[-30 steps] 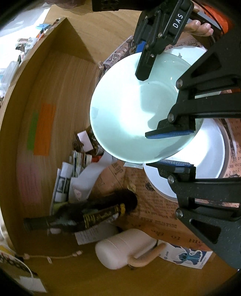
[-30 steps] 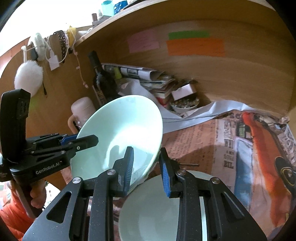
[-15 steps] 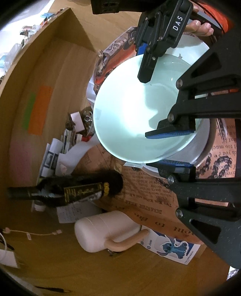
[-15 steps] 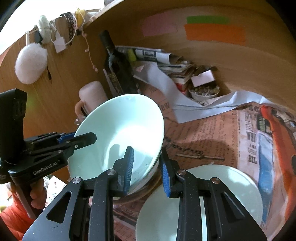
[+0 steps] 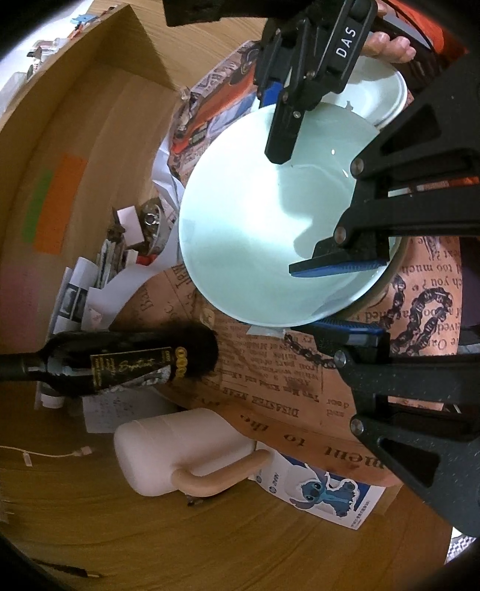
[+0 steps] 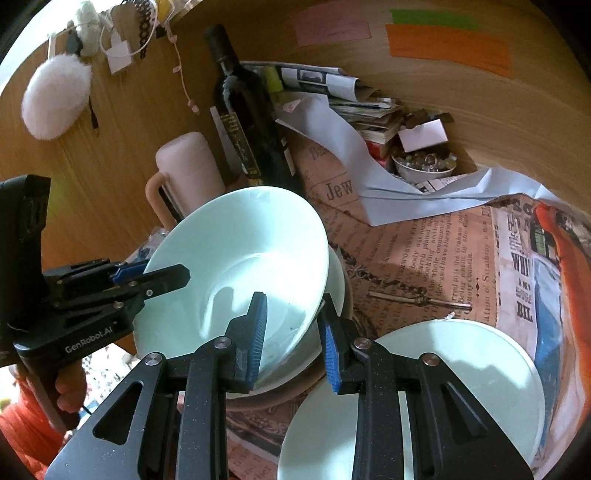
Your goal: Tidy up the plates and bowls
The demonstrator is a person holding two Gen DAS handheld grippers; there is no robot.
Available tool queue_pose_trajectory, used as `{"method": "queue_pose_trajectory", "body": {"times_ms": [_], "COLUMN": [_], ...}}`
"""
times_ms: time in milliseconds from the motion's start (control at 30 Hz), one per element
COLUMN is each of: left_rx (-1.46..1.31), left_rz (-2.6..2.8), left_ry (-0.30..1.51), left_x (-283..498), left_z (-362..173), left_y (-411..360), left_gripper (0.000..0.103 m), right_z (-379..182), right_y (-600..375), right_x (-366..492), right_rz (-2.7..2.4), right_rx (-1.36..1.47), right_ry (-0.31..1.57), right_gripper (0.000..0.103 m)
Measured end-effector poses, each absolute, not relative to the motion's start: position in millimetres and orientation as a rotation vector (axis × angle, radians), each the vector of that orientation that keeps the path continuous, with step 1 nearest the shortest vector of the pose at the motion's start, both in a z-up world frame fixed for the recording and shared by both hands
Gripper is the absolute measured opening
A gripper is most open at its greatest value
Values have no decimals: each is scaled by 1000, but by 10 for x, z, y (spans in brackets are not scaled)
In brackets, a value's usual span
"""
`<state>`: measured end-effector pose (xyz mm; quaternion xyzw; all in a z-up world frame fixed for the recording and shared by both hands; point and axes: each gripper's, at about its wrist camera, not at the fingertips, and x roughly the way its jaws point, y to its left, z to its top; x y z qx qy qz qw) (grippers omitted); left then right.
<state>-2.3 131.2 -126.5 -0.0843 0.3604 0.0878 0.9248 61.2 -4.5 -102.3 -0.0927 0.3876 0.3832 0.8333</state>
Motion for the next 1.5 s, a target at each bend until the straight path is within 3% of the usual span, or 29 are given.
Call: {"method": "queue_pose_trajectory", "body": {"times_ms": [533,867,967,1033,1500], "left_rx": [-92,-127,-156,-179,-295], "left_rz": [232,209,202,202,122], "left_ry": [739,733,706,669,765], "left_x": [-2,-38,-101,-168,-88], "left_z": [-1333,-1316,-1238,-1168,-1392], "left_y": [1271,1321,1360,1385,1433], "left_gripper": [21,26,40,60,64], "right_z": [-1085,-949,-880,-857,-1110], "right_y": [148,169,155,144,-7], "right_x": [534,463,431,426,663], "right_rz": [745,739,741,739,754], "right_rx": [-348,-351,-356,-358,-263], "right_ry": [763,674,644,637,843], "right_gripper": [32,72,73,73,73]}}
